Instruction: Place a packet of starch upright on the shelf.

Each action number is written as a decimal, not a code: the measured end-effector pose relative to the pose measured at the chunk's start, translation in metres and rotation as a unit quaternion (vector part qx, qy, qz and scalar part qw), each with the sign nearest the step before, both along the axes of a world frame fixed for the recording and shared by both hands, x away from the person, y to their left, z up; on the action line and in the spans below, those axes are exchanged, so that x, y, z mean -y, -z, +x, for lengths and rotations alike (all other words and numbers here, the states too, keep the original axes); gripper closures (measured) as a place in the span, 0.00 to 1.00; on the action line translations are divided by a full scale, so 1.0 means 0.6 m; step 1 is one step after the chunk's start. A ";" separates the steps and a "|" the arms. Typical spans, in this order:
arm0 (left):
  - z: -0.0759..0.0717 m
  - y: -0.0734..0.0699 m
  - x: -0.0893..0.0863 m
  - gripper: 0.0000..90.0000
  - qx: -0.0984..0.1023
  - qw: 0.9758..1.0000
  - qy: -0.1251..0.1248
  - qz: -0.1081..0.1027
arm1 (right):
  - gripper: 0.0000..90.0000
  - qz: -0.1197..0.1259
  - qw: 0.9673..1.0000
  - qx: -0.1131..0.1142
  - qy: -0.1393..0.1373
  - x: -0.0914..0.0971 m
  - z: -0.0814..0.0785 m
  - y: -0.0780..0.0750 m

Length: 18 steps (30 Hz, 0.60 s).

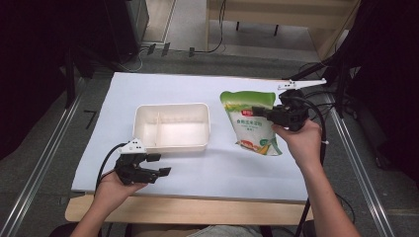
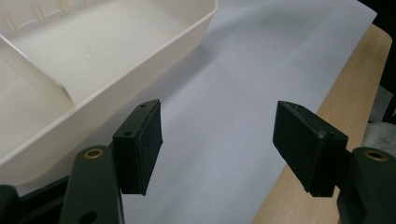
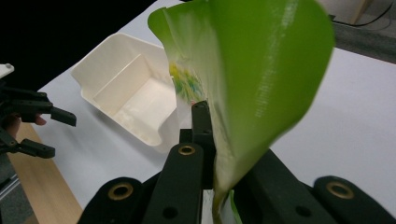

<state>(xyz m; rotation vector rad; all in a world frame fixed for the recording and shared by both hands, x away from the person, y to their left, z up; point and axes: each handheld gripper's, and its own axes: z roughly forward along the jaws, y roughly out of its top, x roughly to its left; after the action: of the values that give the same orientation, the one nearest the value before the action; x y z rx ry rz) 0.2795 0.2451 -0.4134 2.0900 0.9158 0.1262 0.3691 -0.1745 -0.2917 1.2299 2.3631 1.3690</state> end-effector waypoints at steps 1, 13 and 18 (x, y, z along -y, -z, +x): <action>0.000 0.001 0.001 0.37 0.000 1.000 0.001 0.000 | 1.00 0.002 1.000 0.000 -0.005 -0.007 0.003 -0.002; 0.000 0.000 0.001 0.37 0.001 1.000 -0.001 -0.003 | 1.00 -0.006 1.000 0.009 -0.022 -0.050 0.030 -0.044; 0.000 0.000 0.001 0.37 0.001 1.000 0.001 -0.003 | 1.00 -0.005 0.999 0.019 -0.026 -0.072 0.045 -0.071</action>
<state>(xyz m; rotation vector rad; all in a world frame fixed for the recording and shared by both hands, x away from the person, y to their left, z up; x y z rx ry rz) 0.2795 0.2444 -0.4136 2.0848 0.9114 0.1247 0.3962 -0.1313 -0.2489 1.1378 2.3894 1.3809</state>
